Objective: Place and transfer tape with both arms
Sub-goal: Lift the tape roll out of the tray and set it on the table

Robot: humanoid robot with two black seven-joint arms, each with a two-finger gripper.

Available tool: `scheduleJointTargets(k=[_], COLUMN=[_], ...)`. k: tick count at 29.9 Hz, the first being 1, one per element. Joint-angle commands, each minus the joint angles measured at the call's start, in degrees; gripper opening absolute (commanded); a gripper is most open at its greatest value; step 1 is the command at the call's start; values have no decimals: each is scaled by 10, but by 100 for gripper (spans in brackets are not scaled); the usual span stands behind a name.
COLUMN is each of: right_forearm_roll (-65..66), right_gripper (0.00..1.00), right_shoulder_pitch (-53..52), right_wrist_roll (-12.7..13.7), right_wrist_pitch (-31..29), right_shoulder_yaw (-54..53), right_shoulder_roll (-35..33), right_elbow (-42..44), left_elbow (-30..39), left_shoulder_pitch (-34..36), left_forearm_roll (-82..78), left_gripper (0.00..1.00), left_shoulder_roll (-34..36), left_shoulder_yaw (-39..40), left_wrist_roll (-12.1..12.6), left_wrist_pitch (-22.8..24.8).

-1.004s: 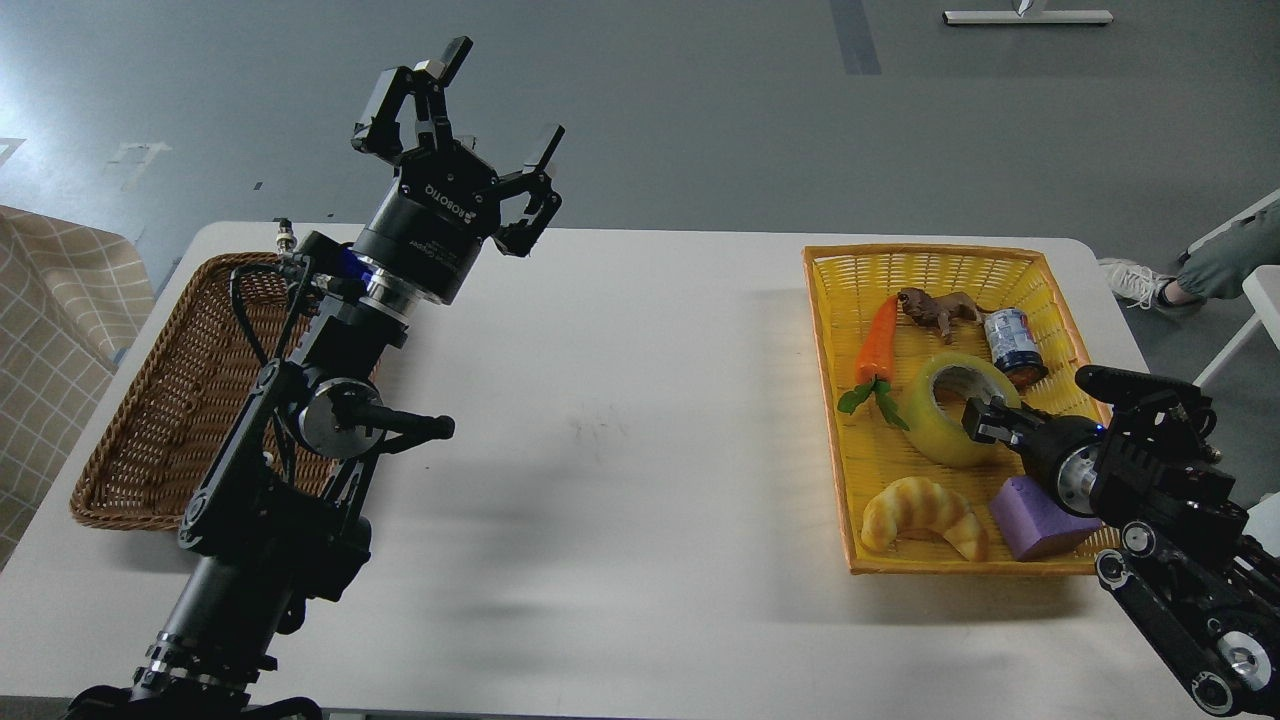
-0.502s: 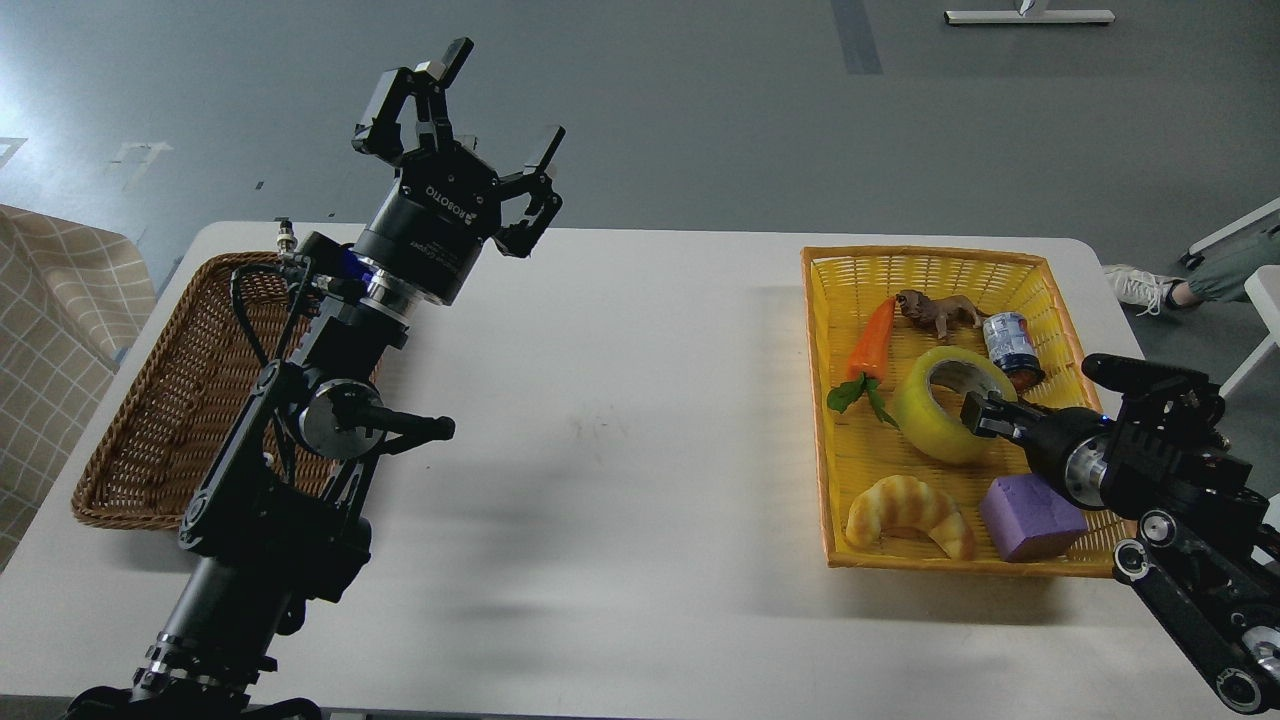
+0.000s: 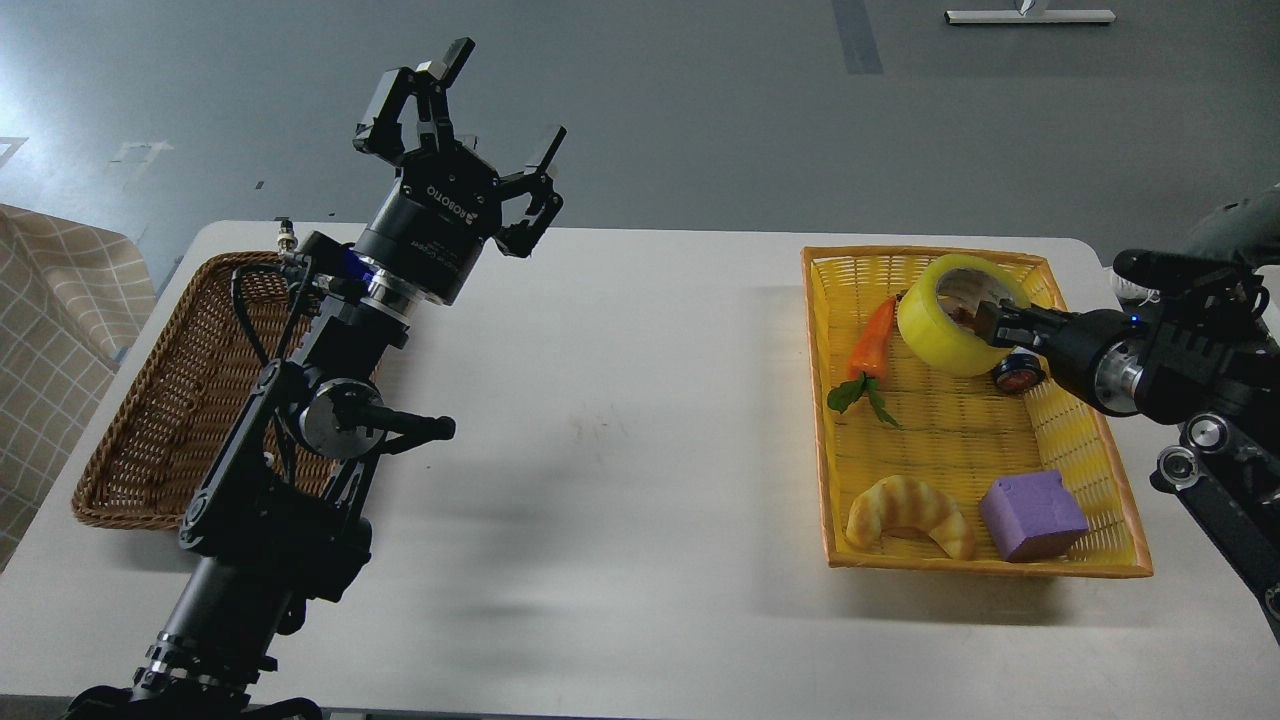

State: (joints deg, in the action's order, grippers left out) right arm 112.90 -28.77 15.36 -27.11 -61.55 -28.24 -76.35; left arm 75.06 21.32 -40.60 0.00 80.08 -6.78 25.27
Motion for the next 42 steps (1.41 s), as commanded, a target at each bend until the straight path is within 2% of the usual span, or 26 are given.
scheduleJointTargets(k=[1,12,20,24,38,42], right_forearm_roll=[2,3,7,9,37,40], right_gripper=[0,0,0,0,0,0], right_shoulder_pitch=[-49,-109,-145,-183,-198,-197], right_wrist_roll=[0,2,2,2,2,2], right_wrist_pitch=[-9,-9,-9,-9,-9,-9], right_shoulder_yaw=[28,94,157,231,288,304], right_shoulder_roll=[7,92,129,150,267,282], right_elbow=[3,9,21,43,137,156], left_elbow=[0,0,0,0,1,1], left_shoulder_pitch=[0,0,-1,-4,-5,-5], left_forearm_roll=[0,0,0,0,0,0], left_gripper=[98,98,98,98,98,98], left_shoulder_roll=[0,0,0,0,0,0], left_shoulder_yaw=[1,2,2,2,3,10], left_wrist_roll=[0,0,0,-1,-1,-1], left_wrist_pitch=[-1,-4,-5,-5,-5,-5])
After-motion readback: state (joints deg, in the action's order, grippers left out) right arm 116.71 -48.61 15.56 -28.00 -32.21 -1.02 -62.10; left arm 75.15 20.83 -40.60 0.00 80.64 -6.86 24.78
